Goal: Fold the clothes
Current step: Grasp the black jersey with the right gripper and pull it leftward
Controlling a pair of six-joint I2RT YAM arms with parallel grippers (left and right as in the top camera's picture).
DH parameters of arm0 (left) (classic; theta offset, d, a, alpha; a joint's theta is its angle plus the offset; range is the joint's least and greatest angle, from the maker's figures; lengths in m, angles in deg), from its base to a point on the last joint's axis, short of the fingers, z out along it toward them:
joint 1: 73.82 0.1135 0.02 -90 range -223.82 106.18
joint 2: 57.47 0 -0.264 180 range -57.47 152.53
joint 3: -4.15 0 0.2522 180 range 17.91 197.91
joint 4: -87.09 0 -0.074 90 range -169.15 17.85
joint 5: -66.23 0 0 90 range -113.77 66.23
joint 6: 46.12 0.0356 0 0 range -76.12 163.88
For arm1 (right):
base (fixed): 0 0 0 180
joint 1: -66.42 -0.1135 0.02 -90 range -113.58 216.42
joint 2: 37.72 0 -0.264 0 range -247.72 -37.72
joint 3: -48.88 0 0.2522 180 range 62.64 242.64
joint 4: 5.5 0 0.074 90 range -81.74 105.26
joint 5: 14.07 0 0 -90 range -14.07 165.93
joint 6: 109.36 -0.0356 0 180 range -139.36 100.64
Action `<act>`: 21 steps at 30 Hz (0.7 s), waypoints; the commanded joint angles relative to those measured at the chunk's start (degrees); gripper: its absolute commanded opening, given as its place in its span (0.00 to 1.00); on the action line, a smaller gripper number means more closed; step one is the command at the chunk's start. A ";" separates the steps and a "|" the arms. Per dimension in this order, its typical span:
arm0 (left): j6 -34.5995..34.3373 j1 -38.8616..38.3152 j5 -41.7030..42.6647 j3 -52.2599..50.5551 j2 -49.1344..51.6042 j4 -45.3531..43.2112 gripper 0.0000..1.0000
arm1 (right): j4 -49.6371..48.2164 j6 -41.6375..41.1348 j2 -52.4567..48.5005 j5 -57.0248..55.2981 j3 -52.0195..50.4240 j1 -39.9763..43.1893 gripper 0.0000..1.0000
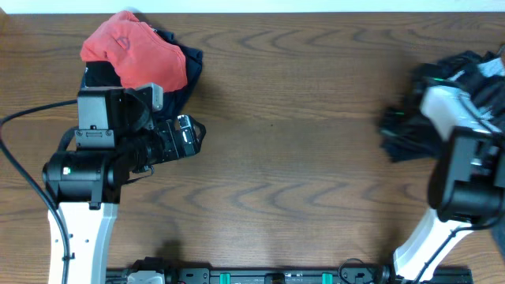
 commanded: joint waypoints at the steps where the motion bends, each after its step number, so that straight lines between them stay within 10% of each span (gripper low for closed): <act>1: 0.83 -0.26 0.63 1.36 -1.46 -0.72 0.98 | 0.48 1.49 -2.84 4.90 -1.16 -10.08 0.01; 12: 2.10 -0.26 -9.38 2.01 -6.69 -0.92 0.98 | -2.38 1.95 -2.84 -0.66 -1.09 -42.16 0.01; 21: 2.27 -0.28 -8.46 2.03 -7.45 2.03 0.98 | -1.22 -2.80 -0.39 -4.42 0.39 -39.60 0.15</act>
